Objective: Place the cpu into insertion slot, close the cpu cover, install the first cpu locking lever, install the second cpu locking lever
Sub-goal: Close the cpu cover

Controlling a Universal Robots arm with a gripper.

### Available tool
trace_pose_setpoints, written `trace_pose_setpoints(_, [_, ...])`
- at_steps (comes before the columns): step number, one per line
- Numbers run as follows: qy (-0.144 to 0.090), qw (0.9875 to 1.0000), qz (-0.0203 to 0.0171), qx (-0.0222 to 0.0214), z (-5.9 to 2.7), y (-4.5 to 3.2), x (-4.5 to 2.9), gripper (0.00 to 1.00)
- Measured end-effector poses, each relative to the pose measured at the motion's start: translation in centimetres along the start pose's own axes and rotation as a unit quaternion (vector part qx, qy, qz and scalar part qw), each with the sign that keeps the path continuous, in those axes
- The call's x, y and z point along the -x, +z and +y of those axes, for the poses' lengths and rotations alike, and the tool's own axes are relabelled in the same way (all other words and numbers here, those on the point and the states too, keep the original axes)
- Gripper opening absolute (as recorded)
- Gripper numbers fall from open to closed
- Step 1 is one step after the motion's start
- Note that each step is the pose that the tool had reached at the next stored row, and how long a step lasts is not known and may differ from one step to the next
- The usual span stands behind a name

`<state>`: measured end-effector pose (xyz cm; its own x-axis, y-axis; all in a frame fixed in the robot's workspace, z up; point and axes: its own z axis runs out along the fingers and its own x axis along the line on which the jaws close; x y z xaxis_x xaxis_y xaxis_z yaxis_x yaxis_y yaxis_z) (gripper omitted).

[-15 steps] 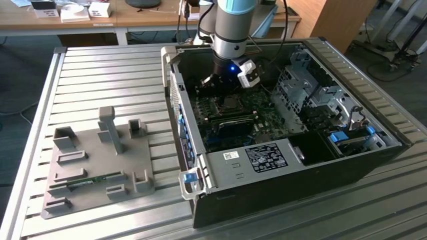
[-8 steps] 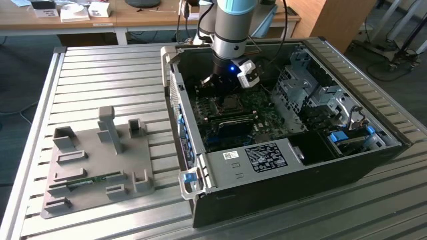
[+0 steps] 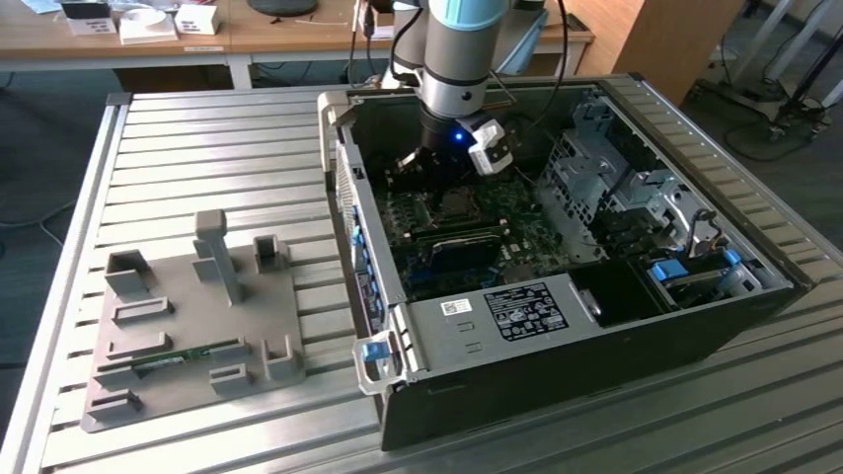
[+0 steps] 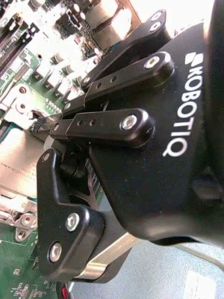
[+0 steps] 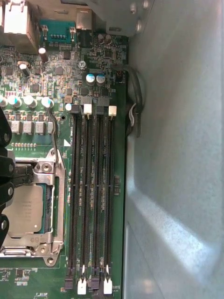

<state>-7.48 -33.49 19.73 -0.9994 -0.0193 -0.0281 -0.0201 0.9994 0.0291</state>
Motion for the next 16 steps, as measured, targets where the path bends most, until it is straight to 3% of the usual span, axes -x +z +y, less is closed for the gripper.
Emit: trace_pose_setpoints(16, [0.0, 1.0, 0.0004, -0.0005, -0.05, 0.11, -0.04, 0.1])
